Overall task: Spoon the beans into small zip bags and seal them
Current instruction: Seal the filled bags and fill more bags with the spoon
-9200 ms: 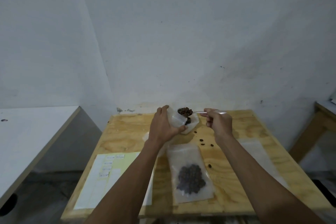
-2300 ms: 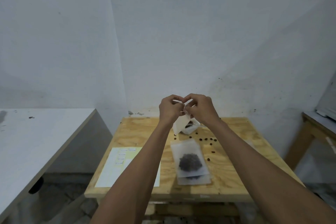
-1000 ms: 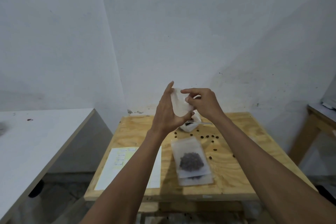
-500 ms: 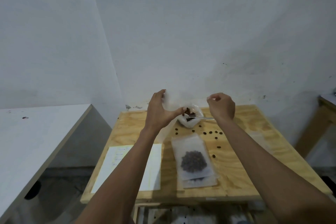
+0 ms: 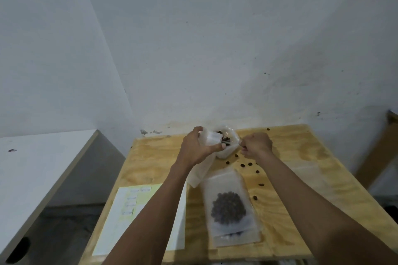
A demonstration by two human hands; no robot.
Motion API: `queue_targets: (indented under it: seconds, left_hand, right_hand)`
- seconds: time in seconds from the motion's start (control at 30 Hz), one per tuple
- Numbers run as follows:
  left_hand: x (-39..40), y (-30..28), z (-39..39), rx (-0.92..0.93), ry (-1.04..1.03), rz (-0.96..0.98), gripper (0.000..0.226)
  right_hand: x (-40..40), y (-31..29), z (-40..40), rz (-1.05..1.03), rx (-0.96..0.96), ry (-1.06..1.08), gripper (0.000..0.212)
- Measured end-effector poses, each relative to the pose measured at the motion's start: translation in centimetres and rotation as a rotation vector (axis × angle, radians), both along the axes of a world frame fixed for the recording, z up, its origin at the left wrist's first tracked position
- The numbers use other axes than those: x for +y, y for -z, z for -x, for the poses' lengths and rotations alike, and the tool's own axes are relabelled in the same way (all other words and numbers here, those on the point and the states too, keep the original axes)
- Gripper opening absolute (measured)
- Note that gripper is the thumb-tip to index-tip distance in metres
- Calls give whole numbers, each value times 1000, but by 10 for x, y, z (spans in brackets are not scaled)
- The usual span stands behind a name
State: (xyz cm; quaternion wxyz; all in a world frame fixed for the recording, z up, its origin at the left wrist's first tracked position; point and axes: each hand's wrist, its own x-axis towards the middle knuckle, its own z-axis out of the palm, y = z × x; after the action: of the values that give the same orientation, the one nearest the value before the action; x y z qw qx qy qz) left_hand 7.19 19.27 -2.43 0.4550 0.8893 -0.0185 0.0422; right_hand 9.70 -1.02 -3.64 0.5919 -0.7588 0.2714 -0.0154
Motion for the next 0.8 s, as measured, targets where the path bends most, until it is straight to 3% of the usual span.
queue_targets:
  seconds: [0.2, 0.8]
  left_hand:
    - [-12, 7, -17, 42, 25, -21, 97]
    - [-14, 13, -39, 120, 8, -134, 72]
  right_hand:
    - [14, -2, -2, -414, -209, 53, 6]
    - [31, 15, -16, -199, -265, -5, 11]
